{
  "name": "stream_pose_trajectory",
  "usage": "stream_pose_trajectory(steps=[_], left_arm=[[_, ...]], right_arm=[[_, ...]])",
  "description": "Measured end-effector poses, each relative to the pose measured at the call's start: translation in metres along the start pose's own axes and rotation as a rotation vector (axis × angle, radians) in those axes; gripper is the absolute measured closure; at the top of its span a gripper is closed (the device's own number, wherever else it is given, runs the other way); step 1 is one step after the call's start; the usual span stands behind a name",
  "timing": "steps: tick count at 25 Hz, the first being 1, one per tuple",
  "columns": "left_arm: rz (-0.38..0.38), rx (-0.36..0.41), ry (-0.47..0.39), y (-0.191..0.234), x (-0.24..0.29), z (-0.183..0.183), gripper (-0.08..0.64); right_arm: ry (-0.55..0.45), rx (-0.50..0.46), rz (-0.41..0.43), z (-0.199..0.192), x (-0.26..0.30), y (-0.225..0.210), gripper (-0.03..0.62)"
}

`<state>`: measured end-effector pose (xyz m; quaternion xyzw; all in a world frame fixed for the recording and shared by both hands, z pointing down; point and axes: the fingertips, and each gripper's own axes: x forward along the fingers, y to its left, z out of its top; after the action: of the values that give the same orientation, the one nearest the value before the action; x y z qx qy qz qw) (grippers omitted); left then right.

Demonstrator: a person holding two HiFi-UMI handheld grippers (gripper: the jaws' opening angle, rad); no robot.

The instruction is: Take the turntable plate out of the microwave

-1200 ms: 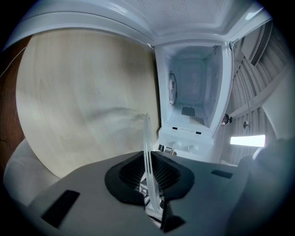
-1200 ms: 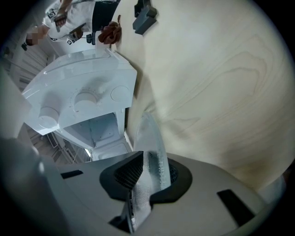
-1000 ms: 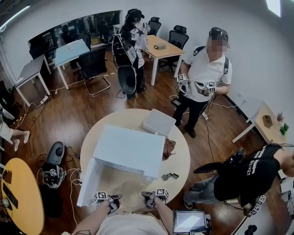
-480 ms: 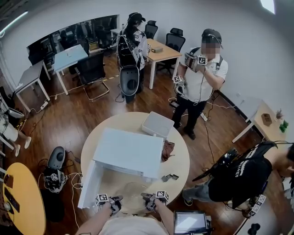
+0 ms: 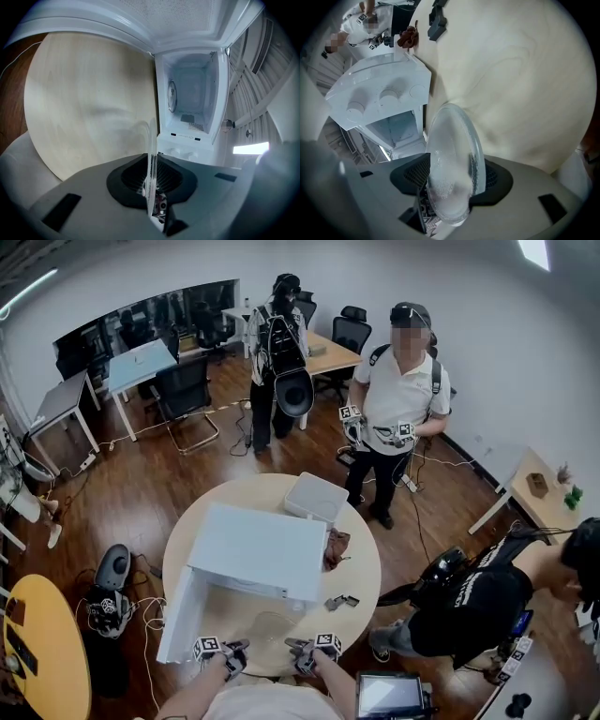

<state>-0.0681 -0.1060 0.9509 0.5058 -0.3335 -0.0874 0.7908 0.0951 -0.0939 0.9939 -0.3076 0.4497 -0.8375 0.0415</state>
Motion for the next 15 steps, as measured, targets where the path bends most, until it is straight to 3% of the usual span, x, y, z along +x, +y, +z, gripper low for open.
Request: stream_pose_trajectory(steps=[15], left_arm=[[-0.017,-0.007,-0.065,0.000,0.000,-0.002,0.526]], right_arm=[[0.042,0.041,0.031,-0.054,-0.019,-0.017,0.350]])
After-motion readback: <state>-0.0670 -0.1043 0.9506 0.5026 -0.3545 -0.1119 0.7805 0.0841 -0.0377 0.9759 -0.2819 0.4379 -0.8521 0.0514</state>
